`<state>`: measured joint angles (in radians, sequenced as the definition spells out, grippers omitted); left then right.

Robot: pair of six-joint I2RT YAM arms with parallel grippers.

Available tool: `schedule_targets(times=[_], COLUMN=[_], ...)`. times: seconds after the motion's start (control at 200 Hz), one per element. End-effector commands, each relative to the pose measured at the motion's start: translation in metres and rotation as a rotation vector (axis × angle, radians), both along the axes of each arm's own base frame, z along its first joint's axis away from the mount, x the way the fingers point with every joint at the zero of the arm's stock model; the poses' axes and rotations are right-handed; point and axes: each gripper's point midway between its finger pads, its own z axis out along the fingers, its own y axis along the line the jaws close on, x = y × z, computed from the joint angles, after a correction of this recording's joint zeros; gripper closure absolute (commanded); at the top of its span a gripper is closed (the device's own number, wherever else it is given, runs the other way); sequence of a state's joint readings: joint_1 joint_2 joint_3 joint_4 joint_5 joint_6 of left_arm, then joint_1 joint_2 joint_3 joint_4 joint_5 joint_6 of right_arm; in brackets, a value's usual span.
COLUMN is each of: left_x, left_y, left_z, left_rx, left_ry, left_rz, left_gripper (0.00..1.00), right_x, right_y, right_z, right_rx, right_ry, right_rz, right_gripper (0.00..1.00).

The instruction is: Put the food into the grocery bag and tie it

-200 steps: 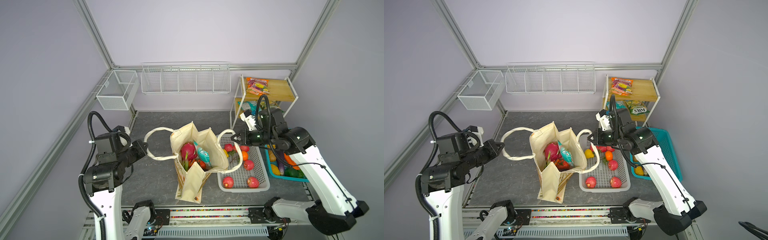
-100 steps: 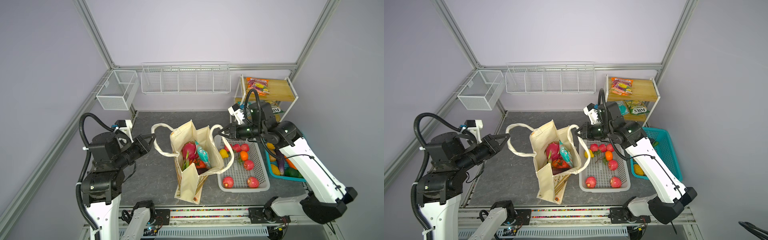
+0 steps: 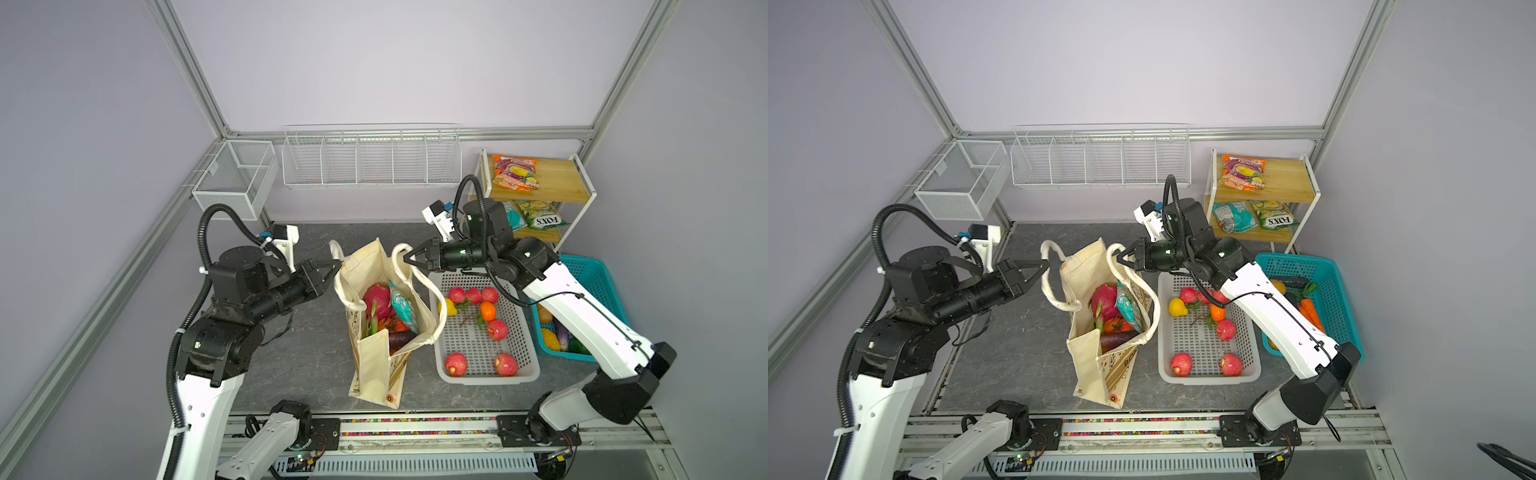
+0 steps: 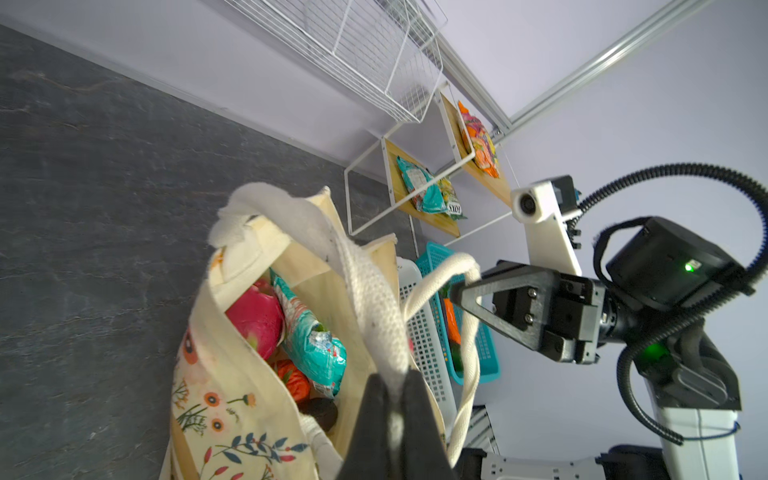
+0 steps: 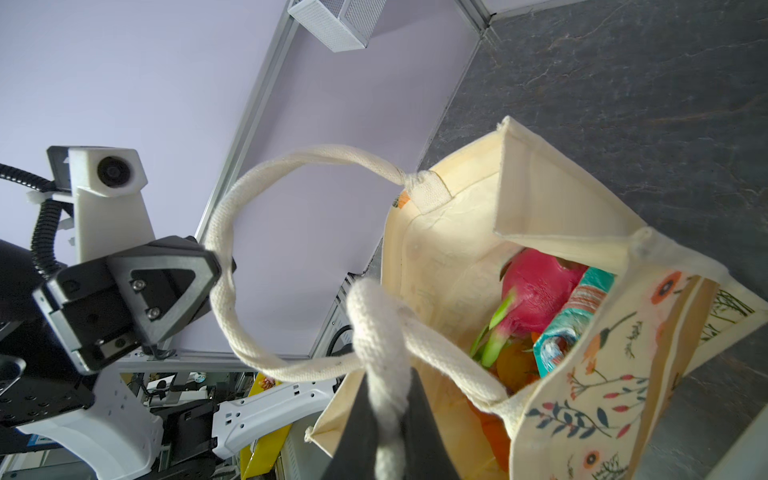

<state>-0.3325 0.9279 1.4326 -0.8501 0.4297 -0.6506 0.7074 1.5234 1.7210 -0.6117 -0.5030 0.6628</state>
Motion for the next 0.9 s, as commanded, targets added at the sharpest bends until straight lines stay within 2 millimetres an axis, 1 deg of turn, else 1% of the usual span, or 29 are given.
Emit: schedule_targets(times=[0.0,0.105,0.16,0.29,0.465,0.58,0.69,0.77,0.9], left_x=[0.012,0.018,0.019,0.022,0.026,0.024,0.020,0.016,0.006], left_y=[-0.011,-0.025,-0.032,-0.047,-0.066,-0.081,-0.092,-0.095,-0.094], left_z=[0.013,0.018,0.021,0.030,0.035,0.029,0.022,0.016,0.010], left_rx=[0.009,0.013,0.017,0.019,0.005,0.016,0.021,0.018,-0.005], left_ry=[-0.053,-0.061,-0.068,-0.075,-0.072,-0.060,-0.048,-0.038,-0.030], left_rz=[0.017,-0.012,-0.030,-0.066,-0.114,-0.155,-0.182,-0.195,-0.213], left_gripper=[1.00,1.00,1.00,1.00,1.00,1.00,1.00,1.00,1.00], right_x=[-0.002,-0.002,0.000,0.003,0.000,-0.002,-0.002,-0.001,0.004], right_y=[0.017,0.030,0.037,0.054,0.074,0.085,0.092,0.093,0.094], right_z=[0.042,0.048,0.048,0.042,0.031,0.027,0.027,0.031,0.037], right_rx=[0.144,0.186,0.201,0.224,0.237,0.259,0.281,0.301,0.333], right_ry=[-0.087,-0.108,-0.109,-0.092,-0.085,-0.075,-0.073,-0.085,-0.106], right_rz=[0.061,0.095,0.112,0.146,0.189,0.215,0.231,0.229,0.216], right_gripper=[0.93,0.93,0.93,0.93,0.93,0.93,0.93,0.93,0.93])
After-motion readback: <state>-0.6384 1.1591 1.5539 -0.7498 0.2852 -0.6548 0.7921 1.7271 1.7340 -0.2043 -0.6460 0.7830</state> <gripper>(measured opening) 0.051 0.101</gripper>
